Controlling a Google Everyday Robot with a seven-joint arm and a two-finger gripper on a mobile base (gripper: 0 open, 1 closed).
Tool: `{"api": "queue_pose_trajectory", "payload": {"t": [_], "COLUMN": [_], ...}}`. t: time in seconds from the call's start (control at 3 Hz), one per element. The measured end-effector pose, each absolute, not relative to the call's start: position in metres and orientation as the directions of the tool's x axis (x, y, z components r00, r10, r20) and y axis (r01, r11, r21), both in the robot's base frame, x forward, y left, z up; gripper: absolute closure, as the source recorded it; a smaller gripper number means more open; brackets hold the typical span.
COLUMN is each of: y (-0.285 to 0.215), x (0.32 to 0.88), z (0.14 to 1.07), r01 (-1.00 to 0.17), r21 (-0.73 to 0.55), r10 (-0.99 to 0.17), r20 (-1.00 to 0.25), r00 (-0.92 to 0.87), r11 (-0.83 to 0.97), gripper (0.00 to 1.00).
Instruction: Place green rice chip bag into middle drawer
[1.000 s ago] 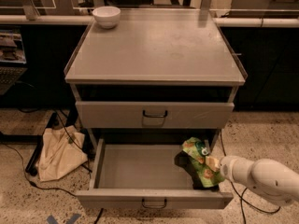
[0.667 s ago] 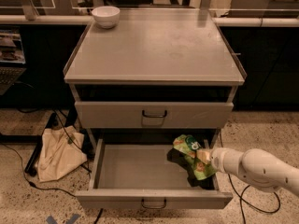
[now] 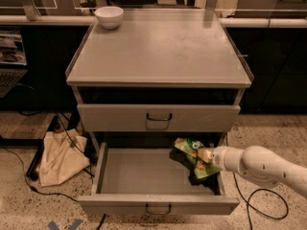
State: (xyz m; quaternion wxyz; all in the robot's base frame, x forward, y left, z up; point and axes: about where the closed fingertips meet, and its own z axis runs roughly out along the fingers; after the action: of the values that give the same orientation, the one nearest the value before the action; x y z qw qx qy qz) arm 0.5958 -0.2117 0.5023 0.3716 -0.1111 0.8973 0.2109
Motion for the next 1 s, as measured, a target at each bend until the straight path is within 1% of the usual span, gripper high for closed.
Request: {"api": "queue_pose_trajectory", "payload": {"t": [0.33,1.0], "y": [-0.2078,-0.2084], "x": [0.5989,0.5976], "z": [0.4905,0.488], "r01": [-0.335,-0.334], "r21": [0.345,0.347], "r10": [-0.027,-0.03], "r20": [-0.661,-0.653], "r00": [-0.75,-0.756], "r11": [0.877,0.876], "gripper": [0.81,0.35]}}
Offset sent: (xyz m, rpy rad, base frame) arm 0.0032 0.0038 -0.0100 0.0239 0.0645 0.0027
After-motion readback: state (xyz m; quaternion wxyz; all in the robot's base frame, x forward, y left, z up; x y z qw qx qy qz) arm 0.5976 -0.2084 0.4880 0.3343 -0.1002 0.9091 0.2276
